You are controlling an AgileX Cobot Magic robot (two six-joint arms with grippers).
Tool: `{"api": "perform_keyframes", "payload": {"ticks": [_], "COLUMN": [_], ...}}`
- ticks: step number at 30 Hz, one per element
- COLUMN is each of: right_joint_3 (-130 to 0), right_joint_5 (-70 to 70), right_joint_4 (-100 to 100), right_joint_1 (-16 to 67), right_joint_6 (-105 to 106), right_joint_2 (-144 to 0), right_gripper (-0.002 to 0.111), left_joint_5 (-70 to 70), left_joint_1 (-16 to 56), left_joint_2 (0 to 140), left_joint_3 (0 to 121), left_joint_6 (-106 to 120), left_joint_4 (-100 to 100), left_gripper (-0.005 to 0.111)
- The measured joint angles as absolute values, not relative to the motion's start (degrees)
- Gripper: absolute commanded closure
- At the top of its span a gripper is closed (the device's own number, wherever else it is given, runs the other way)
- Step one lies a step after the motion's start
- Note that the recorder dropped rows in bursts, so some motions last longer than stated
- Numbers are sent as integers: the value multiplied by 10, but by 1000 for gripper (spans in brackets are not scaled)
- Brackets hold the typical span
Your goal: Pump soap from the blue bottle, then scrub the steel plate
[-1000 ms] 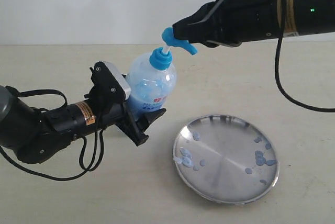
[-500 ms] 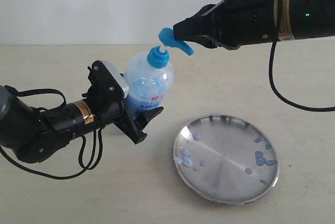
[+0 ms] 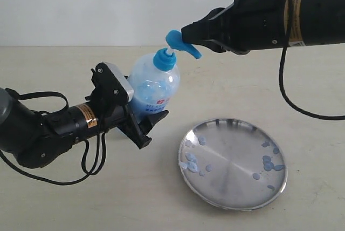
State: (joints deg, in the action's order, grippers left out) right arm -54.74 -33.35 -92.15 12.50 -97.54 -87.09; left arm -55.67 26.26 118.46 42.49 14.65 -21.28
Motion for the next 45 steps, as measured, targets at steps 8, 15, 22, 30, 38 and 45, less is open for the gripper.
{"api": "perform_keyframes", "payload": {"ticks": [8,15,22,30,38,45], "right_joint_3": [-528,-527,-369,-175,-148,-148], "right_joint_5": [-202,-45,-59,-26,-4,0], "right_joint_4": [-899,-873,-849,-710,-698,-698], "right_joint_1": [126,126,126,126,126,126], "right_joint_6": [-842,-760,-728,-747,-755,-755], "right_joint_2": [-818,-650,-426,-146,-122,-121], "right_gripper": [109,109,109,109,109,109], "left_joint_5": [-563,-600,-604,-644,-646,-629], "left_joint_1": [266,272,272,272,272,273], "left_joint_2": [1186,1190,1191,1225,1225,1221], "left_joint_3": [425,423,423,423,423,424], "left_joint_6": [31,-149,-157,-157,-140,0], "left_joint_4": [-197,-166,-172,-181,-231,-257], "left_gripper": [102,102,102,102,85,19]}}
